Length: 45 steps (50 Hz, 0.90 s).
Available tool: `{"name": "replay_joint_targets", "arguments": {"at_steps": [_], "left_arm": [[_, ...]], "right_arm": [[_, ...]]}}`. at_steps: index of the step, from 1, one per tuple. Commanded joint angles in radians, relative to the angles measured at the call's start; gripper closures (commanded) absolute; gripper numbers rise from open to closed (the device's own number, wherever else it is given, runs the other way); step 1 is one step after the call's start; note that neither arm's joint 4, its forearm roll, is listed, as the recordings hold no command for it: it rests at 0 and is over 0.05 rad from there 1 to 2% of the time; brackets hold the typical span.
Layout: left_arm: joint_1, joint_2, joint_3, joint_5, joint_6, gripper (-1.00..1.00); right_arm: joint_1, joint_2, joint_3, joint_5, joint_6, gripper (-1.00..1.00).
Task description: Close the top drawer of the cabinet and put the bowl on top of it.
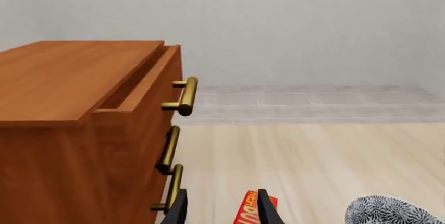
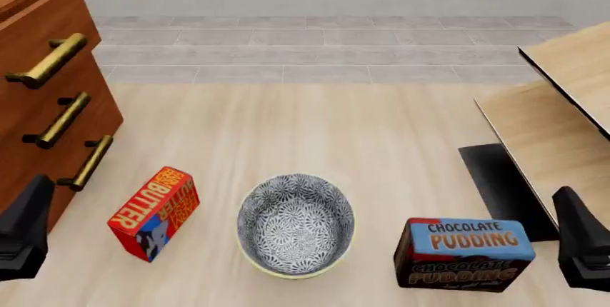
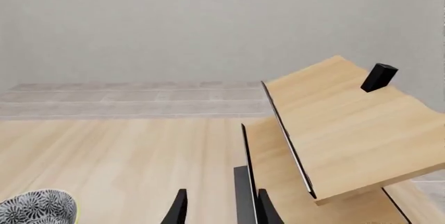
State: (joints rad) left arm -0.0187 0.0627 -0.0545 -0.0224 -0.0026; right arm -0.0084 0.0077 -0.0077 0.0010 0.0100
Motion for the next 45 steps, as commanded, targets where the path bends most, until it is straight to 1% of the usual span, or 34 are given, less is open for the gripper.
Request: {"name": "replay_joint_targets", "arguments": {"at_steps": [1, 6, 7, 9, 10, 11, 20, 21, 29, 36, 39, 45], "left_arm": [[-0.02, 0.144, -0.006, -0.115, 0.008, -1.0], [-0.029, 0.258, -0.019, -0.202, 0.006, -1.0], [-0.037, 0.314, -0.025, -0.248, 0.01, -1.0], [-0.038, 0.366, -0.035, -0.29, 0.017, -1.0], [-0.038, 0.368, -0.035, -0.292, 0.017, -1.0], [-0.035, 0.408, -0.047, -0.318, 0.021, -1.0], [-0.049, 0.48, -0.098, -0.358, 0.04, -1.0], [-0.054, 0.488, -0.106, -0.366, 0.061, -1.0], [-0.077, 0.549, -0.137, -0.399, 0.063, -1.0], [-0.081, 0.652, -0.188, -0.449, 0.053, -1.0], [-0.09, 0.678, -0.203, -0.467, 0.066, -1.0], [-0.096, 0.731, -0.221, -0.498, 0.068, -1.0]], "right_arm": [[-0.002, -0.001, 0.004, -0.005, 0.001, -1.0], [-0.002, -0.004, 0.004, -0.005, 0.001, -1.0], [-0.001, -0.004, 0.003, -0.002, 0.001, -1.0], [0.001, -0.004, 0.003, -0.003, -0.002, -1.0], [0.001, -0.004, 0.003, -0.003, -0.002, -1.0], [0.003, -0.003, 0.004, -0.004, -0.004, -1.0], [0.007, 0.001, 0.003, -0.001, -0.008, -1.0], [0.009, 0.002, 0.005, -0.002, -0.011, -1.0], [0.012, 0.004, 0.004, -0.001, -0.016, -1.0], [0.009, 0.0, 0.005, 0.002, -0.015, -1.0], [0.009, -0.001, 0.005, 0.003, -0.015, -1.0], [0.002, -0.001, 0.004, 0.004, -0.011, -1.0]]}}
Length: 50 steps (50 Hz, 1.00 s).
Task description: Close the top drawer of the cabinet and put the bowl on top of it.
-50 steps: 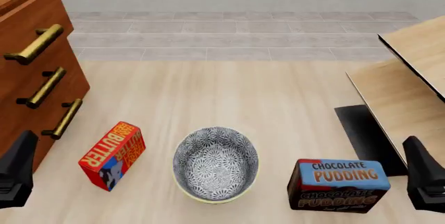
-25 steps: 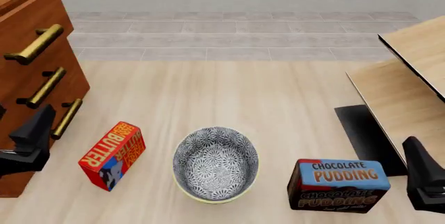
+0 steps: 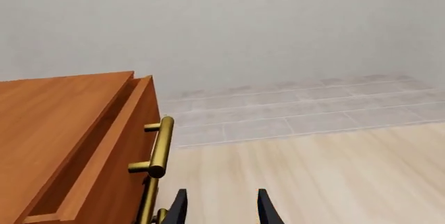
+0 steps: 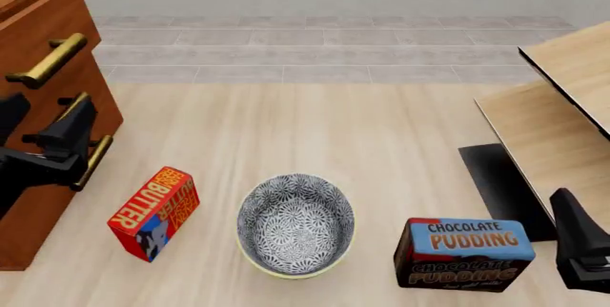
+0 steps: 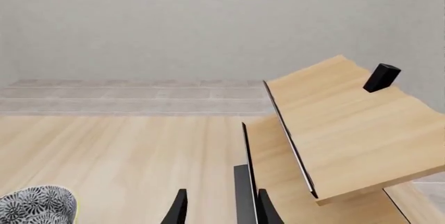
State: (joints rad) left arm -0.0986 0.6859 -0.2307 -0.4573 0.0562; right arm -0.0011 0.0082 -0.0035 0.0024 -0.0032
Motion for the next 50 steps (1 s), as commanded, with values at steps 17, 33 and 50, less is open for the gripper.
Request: {"name": "replay_joint_targets", "arguments": {"at_steps": [17, 33, 50], "left_arm": [[-0.014, 0.296, -0.105, -0.171, -0.001, -1.0], [0.024, 0.435, -0.185, -0.23, -0.003, -1.0], [0.09, 0.452, -0.219, -0.235, 0.009, -1.0]], "right_arm": [[-0.013, -0.005, -0.002, 0.003, 0.006, -1.0], [-0.026, -0.005, -0.003, 0.004, 0.016, -1.0], [-0.031, -0.004, -0.003, 0.006, 0.026, -1.0]]}}
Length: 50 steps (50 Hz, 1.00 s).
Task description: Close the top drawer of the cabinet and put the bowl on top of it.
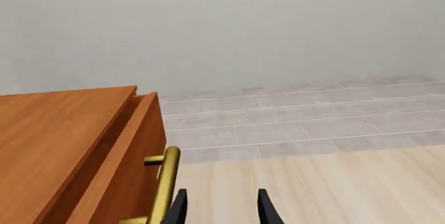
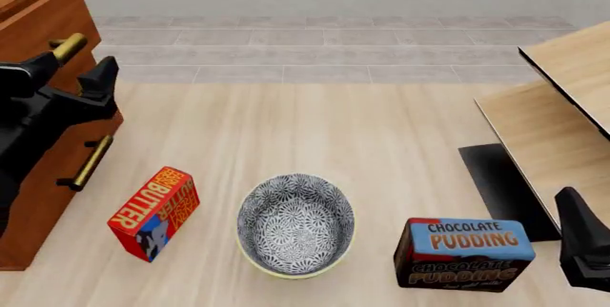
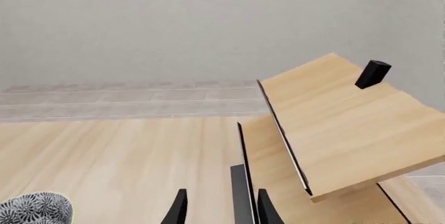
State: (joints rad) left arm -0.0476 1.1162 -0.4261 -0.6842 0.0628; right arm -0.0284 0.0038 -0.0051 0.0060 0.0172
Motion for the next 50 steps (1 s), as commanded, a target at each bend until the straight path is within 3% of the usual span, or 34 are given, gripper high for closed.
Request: {"name": "replay_joint_targets", "arguments": {"at_steps": [1, 27, 41, 50], "left_arm": [[0.04, 0.022, -0.024, -0.008, 0.001, -1.0], [0.152, 0.08, 0.02, -0.077, 0.018, -1.0], [0.276, 0.124, 0.022, -0.106, 0.014, -1.0], [0.406, 0.179, 0.007, -0.127, 0.007, -1.0]], "right_arm": [[-0.004, 0.0, 0.0, 0.001, 0.006, -1.0], [-0.009, 0.001, -0.001, 0.004, 0.005, -1.0], [0.004, 0.004, 0.001, 0.004, -0.005, -1.0], [0.009, 0.007, 0.001, 0.005, -0.011, -1.0]]}}
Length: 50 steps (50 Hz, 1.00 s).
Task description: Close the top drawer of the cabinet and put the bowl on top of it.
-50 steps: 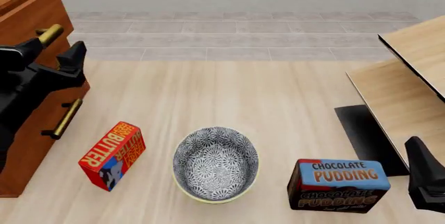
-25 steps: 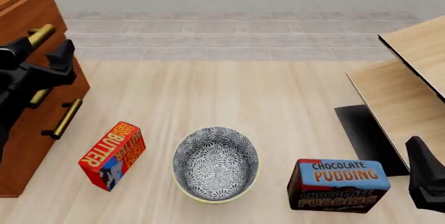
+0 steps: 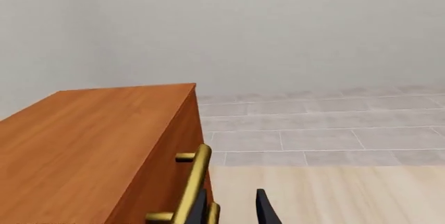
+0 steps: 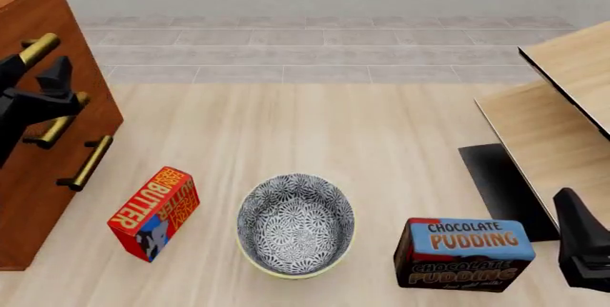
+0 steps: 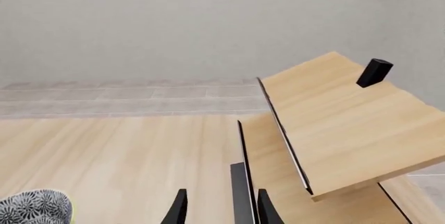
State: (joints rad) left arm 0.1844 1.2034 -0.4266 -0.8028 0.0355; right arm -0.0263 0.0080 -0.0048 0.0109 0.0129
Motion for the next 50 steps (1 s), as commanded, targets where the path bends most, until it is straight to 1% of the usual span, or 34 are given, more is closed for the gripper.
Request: {"name": "replay_joint_targets", "arguments": {"at_steps": [1, 5, 6, 12, 16, 19, 22, 23, 24, 27, 30, 32, 34, 36, 38, 41, 43, 44, 45, 49, 50], "left_arm": [[0.178, 0.096, 0.01, -0.015, 0.037, -1.0], [0.225, 0.083, 0.004, -0.002, 0.035, -1.0], [0.225, 0.086, 0.005, -0.006, 0.029, -1.0], [0.2, 0.049, 0.015, 0.012, 0.021, -1.0], [0.169, -0.004, 0.019, 0.055, 0.006, -1.0], [0.138, -0.063, 0.025, 0.097, -0.002, -1.0], [0.079, -0.133, 0.029, 0.158, -0.007, -1.0], [0.067, -0.153, 0.029, 0.176, -0.004, -1.0], [0.041, -0.191, 0.034, 0.205, 0.018, -1.0], [-0.005, -0.246, 0.032, 0.261, 0.015, -1.0], [-0.036, -0.28, 0.03, 0.3, 0.001, -1.0], [-0.057, -0.305, 0.026, 0.331, 0.012, -1.0], [-0.081, -0.334, 0.013, 0.378, 0.005, -1.0], [-0.11, -0.381, 0.008, 0.418, 0.017, -1.0], [-0.136, -0.396, -0.01, 0.462, 0.001, -1.0], [-0.181, -0.451, -0.034, 0.543, 0.018, -1.0], [-0.191, -0.462, -0.037, 0.561, 0.03, -1.0], [-0.222, -0.505, -0.035, 0.597, 0.028, -1.0], [-0.222, -0.506, -0.035, 0.598, 0.028, -1.0], [-0.274, -0.527, -0.039, 0.653, 0.032, -1.0], [-0.274, -0.531, -0.044, 0.665, 0.033, -1.0]], "right_arm": [[0.007, 0.004, 0.001, 0.0, -0.007, -1.0], [0.007, 0.007, -0.001, -0.002, -0.005, -1.0], [0.006, 0.008, 0.0, -0.003, -0.005, -1.0], [0.007, 0.01, 0.001, -0.007, -0.004, -1.0], [0.006, 0.009, 0.001, -0.006, -0.001, -1.0], [0.006, 0.006, 0.002, -0.005, 0.0, -1.0], [0.005, 0.003, -0.001, -0.001, 0.001, -1.0], [0.005, 0.002, -0.002, 0.0, 0.001, -1.0], [0.005, 0.003, 0.0, -0.002, 0.002, -1.0], [0.005, 0.003, 0.0, -0.004, 0.003, -1.0], [0.005, 0.003, 0.0, -0.005, 0.003, -1.0], [0.004, 0.002, 0.001, -0.006, 0.004, -1.0], [0.004, 0.001, 0.001, -0.005, 0.005, -1.0], [0.004, 0.0, 0.002, -0.006, 0.005, -1.0], [0.004, 0.001, 0.002, -0.007, 0.005, -1.0], [0.006, -0.001, 0.001, -0.008, 0.006, -1.0], [0.005, -0.003, 0.001, -0.008, 0.007, -1.0], [0.005, -0.003, 0.001, -0.009, 0.008, -1.0], [0.005, -0.003, 0.001, -0.009, 0.008, -1.0], [0.006, -0.003, 0.0, -0.01, 0.011, -1.0], [0.007, -0.003, -0.001, -0.01, 0.011, -1.0]]}}
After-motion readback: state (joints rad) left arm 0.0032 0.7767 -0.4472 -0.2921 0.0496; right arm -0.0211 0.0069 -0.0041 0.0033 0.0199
